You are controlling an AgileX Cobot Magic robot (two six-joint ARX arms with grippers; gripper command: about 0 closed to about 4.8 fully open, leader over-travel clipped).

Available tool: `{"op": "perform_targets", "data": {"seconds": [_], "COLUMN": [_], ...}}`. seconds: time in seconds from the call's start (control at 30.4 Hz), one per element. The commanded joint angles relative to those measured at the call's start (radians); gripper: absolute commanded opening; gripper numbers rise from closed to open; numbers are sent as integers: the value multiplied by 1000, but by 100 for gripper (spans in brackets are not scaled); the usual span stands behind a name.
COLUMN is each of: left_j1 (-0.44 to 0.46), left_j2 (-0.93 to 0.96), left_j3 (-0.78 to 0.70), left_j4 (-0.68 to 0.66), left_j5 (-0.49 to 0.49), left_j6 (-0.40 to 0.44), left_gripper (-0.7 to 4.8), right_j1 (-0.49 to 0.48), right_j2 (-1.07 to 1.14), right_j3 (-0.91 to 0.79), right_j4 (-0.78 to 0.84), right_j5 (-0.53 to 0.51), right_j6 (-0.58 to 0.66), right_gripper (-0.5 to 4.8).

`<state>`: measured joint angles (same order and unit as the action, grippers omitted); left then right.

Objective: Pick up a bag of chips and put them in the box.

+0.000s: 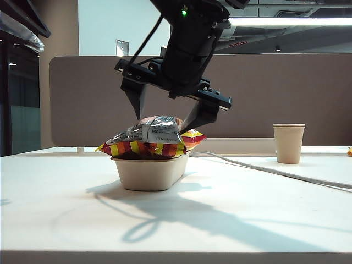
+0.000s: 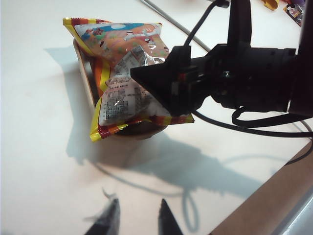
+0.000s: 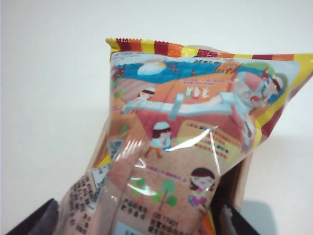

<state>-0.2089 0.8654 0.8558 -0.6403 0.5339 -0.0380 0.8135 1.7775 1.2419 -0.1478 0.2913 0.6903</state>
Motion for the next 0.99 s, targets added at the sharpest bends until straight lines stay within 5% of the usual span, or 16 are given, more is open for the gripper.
{"op": "perform_targets", "data": {"seconds": [0.03, 0.43, 0.62, 0.99], "left_j1": [-1, -1, -1, -1], "left_j2": [-1, -1, -2, -61], "left_j3": [2, 2, 2, 2], "left_j4": [10, 14, 14, 45], "left_j5": [1, 4, 3, 35], "left_j6": [5, 6, 31, 49], "left_gripper": [103, 103, 103, 103], "right_j1": [-7, -21, -21, -21], "right_j2": [-12, -286, -509, -871], "right_j3": [5, 5, 5, -51], "right_j4": [12, -57, -201, -326], "right_j5": [1, 31, -41, -51], "right_j6": [-64, -402, -620, -730], "right_gripper": [479, 479, 479, 479]}}
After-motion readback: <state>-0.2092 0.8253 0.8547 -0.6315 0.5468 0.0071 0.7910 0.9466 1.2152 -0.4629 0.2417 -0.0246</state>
